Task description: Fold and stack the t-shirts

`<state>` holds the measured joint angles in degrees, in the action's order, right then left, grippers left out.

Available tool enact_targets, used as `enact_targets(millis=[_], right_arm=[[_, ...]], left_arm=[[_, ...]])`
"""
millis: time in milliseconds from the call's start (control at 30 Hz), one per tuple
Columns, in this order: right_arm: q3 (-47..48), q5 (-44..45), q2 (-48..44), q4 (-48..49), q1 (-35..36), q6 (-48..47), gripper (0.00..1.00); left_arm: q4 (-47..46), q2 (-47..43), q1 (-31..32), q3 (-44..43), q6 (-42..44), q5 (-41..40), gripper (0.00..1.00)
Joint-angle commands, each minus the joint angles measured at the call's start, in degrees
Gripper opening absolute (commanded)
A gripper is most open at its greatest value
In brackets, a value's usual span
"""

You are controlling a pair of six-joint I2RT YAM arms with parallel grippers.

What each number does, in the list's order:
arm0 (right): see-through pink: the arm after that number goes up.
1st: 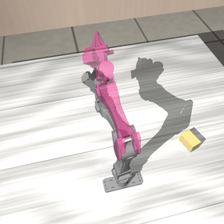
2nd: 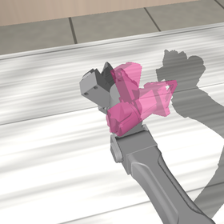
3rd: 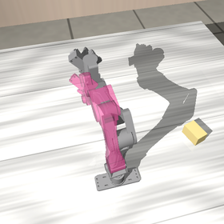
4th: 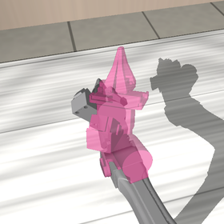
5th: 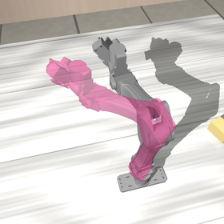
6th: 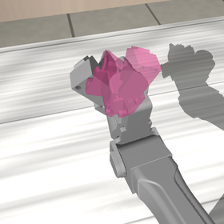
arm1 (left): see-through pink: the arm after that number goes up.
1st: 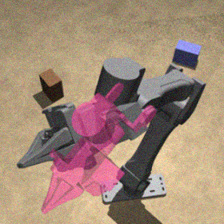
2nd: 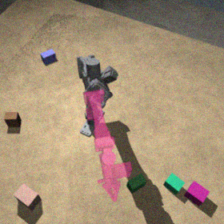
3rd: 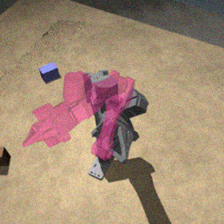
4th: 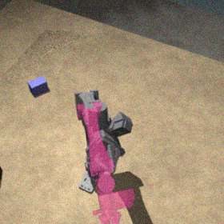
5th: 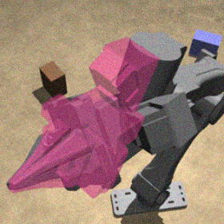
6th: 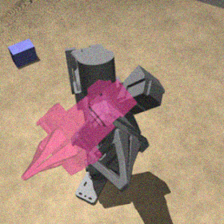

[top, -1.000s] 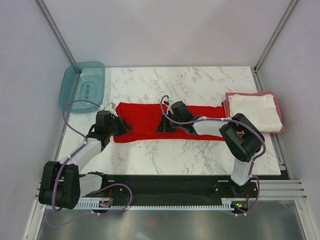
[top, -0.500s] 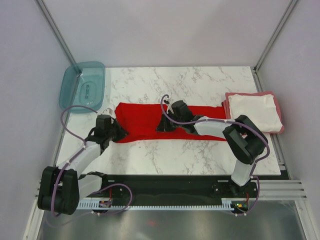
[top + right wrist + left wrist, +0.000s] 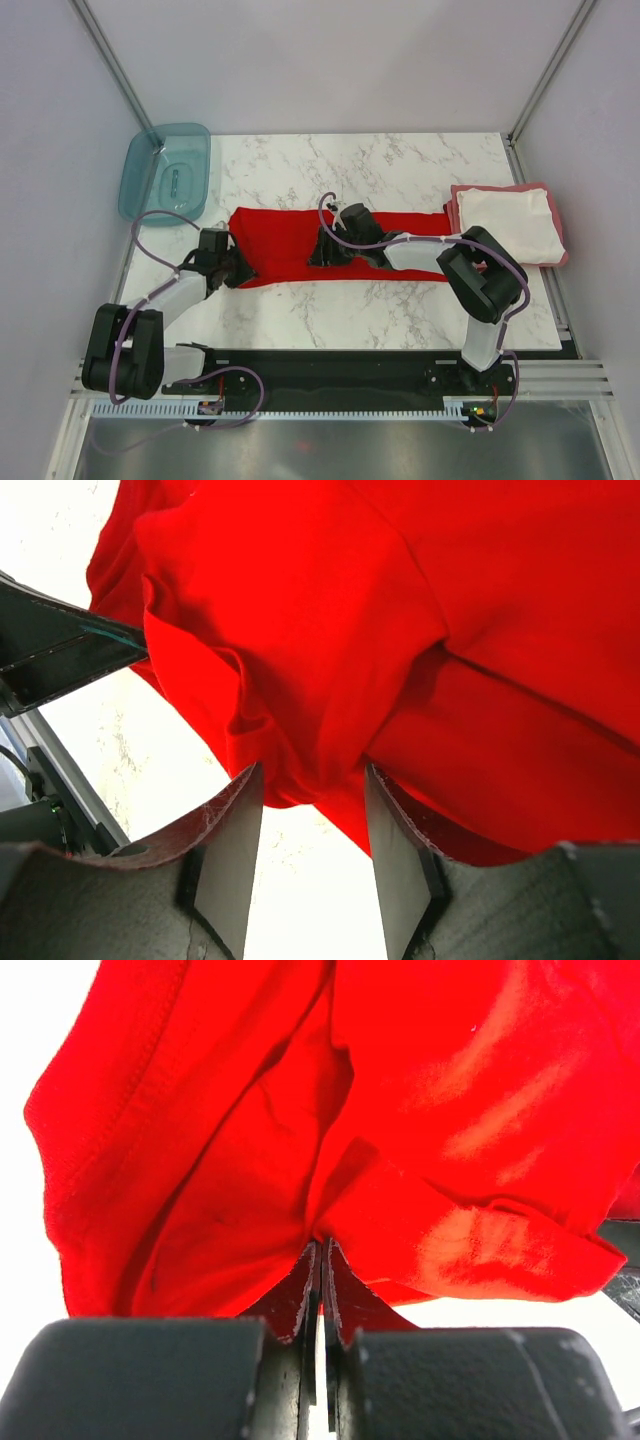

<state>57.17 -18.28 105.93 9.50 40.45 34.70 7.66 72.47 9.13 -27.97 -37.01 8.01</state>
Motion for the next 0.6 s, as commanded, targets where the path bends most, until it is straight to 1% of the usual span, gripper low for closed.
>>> enact_targets(millis=[0,133,400,567], right_arm=[[-0.5,-1.5,-2.5,3.2,0.3,-1.0,0.54],[-1.4,-0.9,-4.1,3.9,0.9,-1.9,0.56],[-1.5,0.9,-5.4,3.1,1.7,-3.1,0.56],[-1.0,1.3,-5.2,2.5,2.7,-3.5,0.60]], left_arm=[[0.4,0.4,0.2,-2.3,-0.4,-0.5,0.06],[0.2,0.9,0.2,-2.9,0.1,-0.7,0.06],[-0.1,0.0,0.2,-2.4,0.5,-0.7,0.06],[-0.5,-0.3,0.2,-2.2,0.6,-0.3,0.06]])
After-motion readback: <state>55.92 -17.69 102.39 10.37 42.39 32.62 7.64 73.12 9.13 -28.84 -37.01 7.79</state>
